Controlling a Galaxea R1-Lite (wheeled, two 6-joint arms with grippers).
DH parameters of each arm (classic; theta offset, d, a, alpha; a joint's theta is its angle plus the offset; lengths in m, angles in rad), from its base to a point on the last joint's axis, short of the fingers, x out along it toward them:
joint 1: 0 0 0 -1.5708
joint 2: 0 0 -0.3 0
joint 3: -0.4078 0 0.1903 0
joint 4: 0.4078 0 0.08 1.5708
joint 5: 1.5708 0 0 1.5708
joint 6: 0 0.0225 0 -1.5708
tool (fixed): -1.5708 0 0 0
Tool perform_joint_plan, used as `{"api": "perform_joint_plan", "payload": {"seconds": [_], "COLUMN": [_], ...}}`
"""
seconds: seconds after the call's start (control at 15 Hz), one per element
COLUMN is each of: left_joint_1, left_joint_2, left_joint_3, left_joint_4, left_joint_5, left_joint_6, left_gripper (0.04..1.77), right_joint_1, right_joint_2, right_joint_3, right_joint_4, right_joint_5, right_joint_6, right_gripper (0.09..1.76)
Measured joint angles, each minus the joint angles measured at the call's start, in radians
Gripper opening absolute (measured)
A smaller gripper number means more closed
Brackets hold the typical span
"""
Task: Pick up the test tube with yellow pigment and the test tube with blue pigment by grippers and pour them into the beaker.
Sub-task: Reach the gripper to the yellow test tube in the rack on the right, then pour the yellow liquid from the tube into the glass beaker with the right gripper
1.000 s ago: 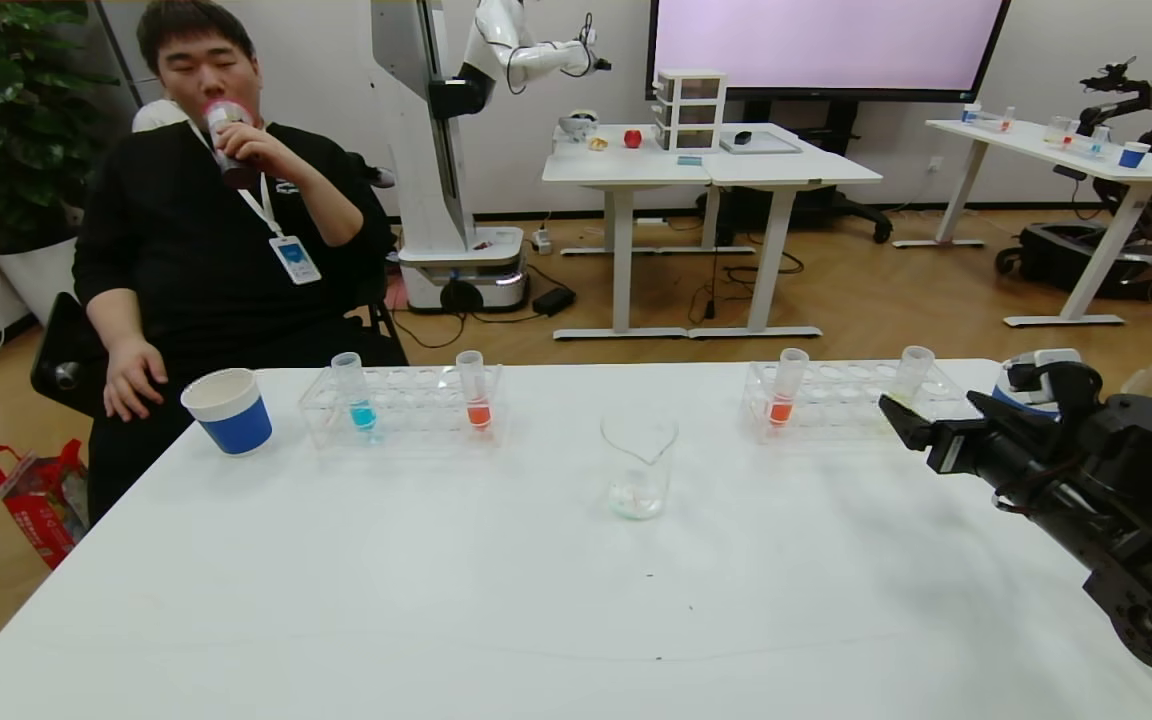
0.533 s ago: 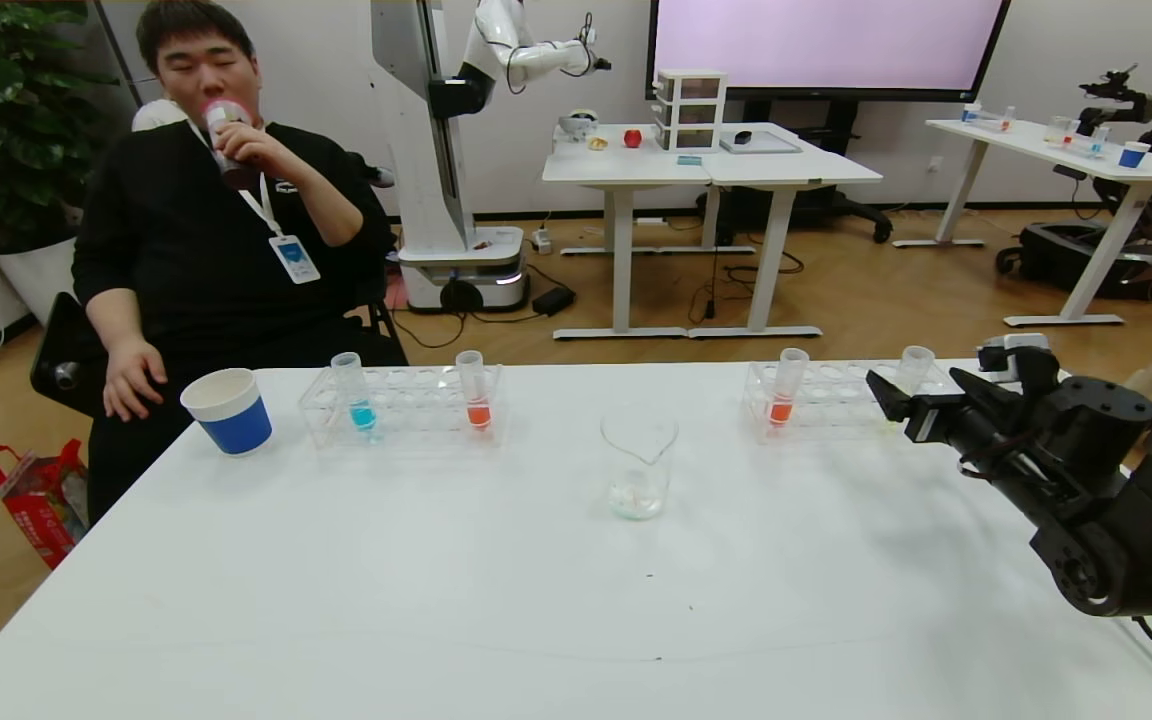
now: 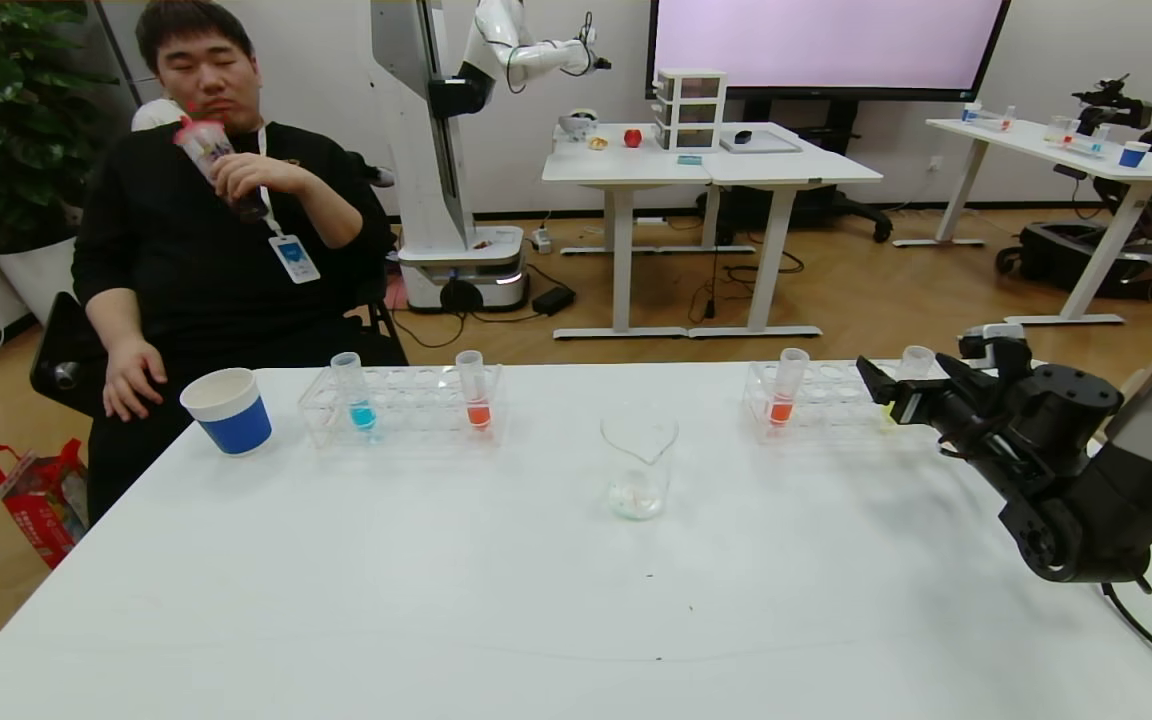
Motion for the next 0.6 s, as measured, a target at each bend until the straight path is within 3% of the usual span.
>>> {"api": "perform_joint_plan", "payload": {"seconds": [0.13, 0.2, 0.27, 0.4, 0.47, 0.6], "left_joint_1": [0.000, 0.000, 0.000, 0.000, 0.000, 0.000], "left_joint_2": [0.000, 0.000, 0.000, 0.000, 0.000, 0.000], "left_joint_3": [0.000, 0.000, 0.000, 0.000, 0.000, 0.000], "left_joint_4": [0.000, 0.000, 0.000, 0.000, 0.000, 0.000], "left_joint_5": [0.000, 0.000, 0.000, 0.000, 0.000, 0.000], "left_joint_6": [0.000, 0.000, 0.000, 0.000, 0.000, 0.000], "left_gripper": [1.75, 1.75, 1.75, 1.75, 1.75, 1.75], "right_joint_1": [0.002, 0.003, 0.003, 0.004, 0.006, 0.008], "right_joint_2": [0.003, 0.002, 0.000, -0.008, -0.012, -0.018], "right_joint_3": [0.007, 0.011, 0.014, 0.019, 0.019, 0.021], "right_joint_4": [-0.001, -0.003, -0.005, -0.008, -0.008, -0.010], "right_joint_5": [0.003, 0.003, 0.003, 0.000, 0.000, -0.001], "right_joint_6": [0.000, 0.000, -0.001, -0.003, -0.004, -0.004], "right_gripper": [1.72, 1.59, 1.29, 0.47, 0.34, 0.57]}}
